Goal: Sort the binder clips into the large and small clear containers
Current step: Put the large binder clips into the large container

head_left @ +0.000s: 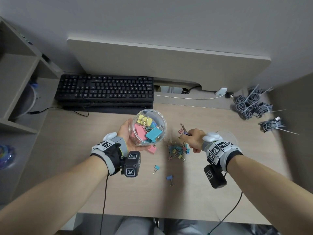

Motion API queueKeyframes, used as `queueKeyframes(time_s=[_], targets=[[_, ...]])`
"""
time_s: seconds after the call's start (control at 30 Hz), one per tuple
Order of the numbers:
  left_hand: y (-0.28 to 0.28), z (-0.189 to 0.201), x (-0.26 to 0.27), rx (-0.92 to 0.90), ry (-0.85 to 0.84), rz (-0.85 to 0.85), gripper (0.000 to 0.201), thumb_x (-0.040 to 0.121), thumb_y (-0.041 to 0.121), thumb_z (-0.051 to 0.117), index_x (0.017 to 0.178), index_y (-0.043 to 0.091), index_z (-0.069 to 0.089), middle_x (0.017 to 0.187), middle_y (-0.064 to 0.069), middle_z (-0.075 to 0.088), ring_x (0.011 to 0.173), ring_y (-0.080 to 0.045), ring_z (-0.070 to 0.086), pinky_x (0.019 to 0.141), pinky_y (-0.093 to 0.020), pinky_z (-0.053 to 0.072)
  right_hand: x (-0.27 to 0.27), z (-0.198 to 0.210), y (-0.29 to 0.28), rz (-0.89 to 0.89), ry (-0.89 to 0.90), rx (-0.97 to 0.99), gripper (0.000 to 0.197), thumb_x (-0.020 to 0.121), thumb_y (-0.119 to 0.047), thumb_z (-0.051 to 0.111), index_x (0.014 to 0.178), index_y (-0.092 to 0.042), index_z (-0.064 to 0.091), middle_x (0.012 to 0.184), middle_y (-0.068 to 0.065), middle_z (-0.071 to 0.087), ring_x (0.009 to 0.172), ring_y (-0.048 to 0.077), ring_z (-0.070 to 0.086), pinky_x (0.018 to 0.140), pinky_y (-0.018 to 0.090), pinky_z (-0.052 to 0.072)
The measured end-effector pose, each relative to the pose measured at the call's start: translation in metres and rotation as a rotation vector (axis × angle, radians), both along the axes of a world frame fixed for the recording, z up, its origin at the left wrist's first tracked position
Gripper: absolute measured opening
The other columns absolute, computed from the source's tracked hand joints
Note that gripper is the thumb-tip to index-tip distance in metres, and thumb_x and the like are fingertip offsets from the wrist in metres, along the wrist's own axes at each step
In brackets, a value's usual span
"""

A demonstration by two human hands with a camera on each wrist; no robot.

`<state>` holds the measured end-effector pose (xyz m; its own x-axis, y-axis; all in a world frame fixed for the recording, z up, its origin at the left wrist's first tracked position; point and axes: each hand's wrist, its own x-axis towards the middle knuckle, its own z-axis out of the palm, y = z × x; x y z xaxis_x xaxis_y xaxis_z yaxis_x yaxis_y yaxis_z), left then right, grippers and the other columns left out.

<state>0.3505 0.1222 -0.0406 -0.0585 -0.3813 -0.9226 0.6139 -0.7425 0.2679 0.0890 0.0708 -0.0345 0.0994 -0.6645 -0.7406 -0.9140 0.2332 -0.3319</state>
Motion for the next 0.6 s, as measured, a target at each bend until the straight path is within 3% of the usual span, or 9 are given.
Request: queueKeyframes(time_s=[0.13,0.3,0.4,0.5,0.6], targets=[[-0.003,0.000,-0.002,0.010,0.004,0.003,0.071,0.083,0.068,0.050,0.122,0.010,0.063,0.120,-0.025,0.066,0.100,-0.046,0.067,0.077,-0.055,0.058,0.000,-0.009,0.000,0.114,0.031,-0.005,0.050,0.063,-0.057,0.050,0.081,-0.011,0.060,0.071,0.013,0.073,0.053,0.028,0.070,0.059,0.040,0.059],[-0.003,-0.001,-0.002,0.016,0.023,0.001,0.071,0.084,0.066,0.050,0.122,0.008,0.062,0.119,-0.026,0.065,0.103,-0.047,0.065,0.077,-0.055,0.057,0.000,-0.014,0.001,0.144,0.052,-0.027,0.044,0.075,-0.051,0.052,0.085,-0.009,0.061,0.066,0.010,0.071,0.052,0.025,0.068,0.057,0.035,0.056],[-0.004,-0.005,-0.001,0.027,0.035,0.001,0.071,0.085,0.067,0.048,0.121,0.007,0.062,0.117,-0.027,0.065,0.102,-0.047,0.064,0.077,-0.054,0.056,-0.002,-0.019,-0.001,0.151,0.068,-0.045,0.047,0.073,-0.056,0.050,0.084,-0.012,0.060,0.070,0.011,0.071,0.064,0.030,0.072,0.065,0.041,0.059],[-0.005,-0.010,0.000,0.037,0.022,-0.001,0.072,0.083,0.068,0.049,0.123,0.009,0.061,0.120,-0.026,0.065,0.102,-0.048,0.065,0.075,-0.055,0.057,-0.006,-0.024,-0.006,0.143,0.053,-0.025,0.055,0.065,-0.062,0.046,0.084,-0.012,0.060,0.068,0.012,0.072,0.062,0.030,0.072,0.067,0.046,0.059],[-0.006,-0.016,0.002,0.040,0.023,0.003,0.075,0.081,0.070,0.050,0.126,0.012,0.061,0.124,-0.025,0.064,0.104,-0.049,0.065,0.075,-0.060,0.057,-0.009,-0.022,-0.010,0.072,-0.008,-0.051,0.040,0.069,-0.050,0.055,0.084,-0.012,0.059,0.073,0.013,0.073,0.062,0.030,0.072,0.065,0.047,0.059]])
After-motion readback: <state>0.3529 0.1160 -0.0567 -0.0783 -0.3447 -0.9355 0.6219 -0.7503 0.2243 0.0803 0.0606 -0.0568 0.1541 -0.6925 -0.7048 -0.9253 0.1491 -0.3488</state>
